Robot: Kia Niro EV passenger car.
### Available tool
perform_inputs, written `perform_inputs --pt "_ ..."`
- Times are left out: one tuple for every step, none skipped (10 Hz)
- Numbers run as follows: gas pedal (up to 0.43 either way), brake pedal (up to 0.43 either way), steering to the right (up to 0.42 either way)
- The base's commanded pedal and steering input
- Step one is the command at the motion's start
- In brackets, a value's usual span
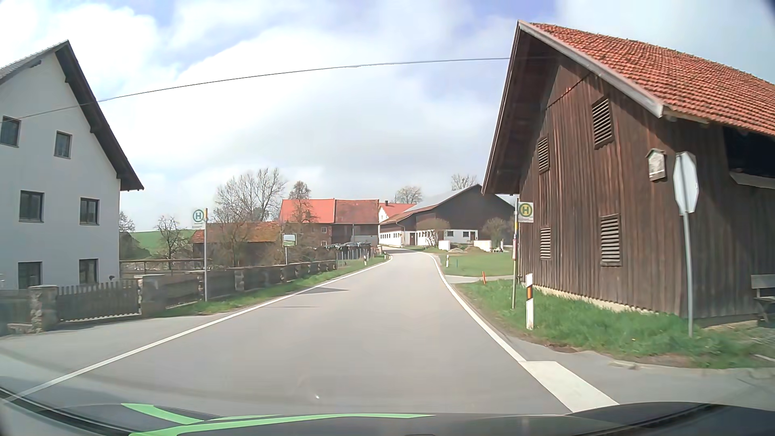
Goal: Follow the waypoints while adhering to traffic rules and regulations
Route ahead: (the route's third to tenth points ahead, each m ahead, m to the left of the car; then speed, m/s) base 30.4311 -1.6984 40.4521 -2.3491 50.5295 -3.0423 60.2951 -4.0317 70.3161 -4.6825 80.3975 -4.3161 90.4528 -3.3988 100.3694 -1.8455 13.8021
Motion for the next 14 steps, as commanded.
perform_inputs --pt "0.098 0.000 0.019" --pt "0.098 0.000 0.019" --pt "0.110 0.000 0.020" --pt "0.118 0.000 0.020" --pt "0.130 0.000 0.020" --pt "0.138 0.000 0.020" --pt "0.138 0.000 0.020" --pt "0.157 0.000 0.019" --pt "0.157 0.000 0.019" --pt "0.169 0.000 0.019" --pt "0.169 0.000 0.019" --pt "0.169 0.000 0.019" --pt "0.177 0.000 0.017" --pt "0.177 0.000 0.016"
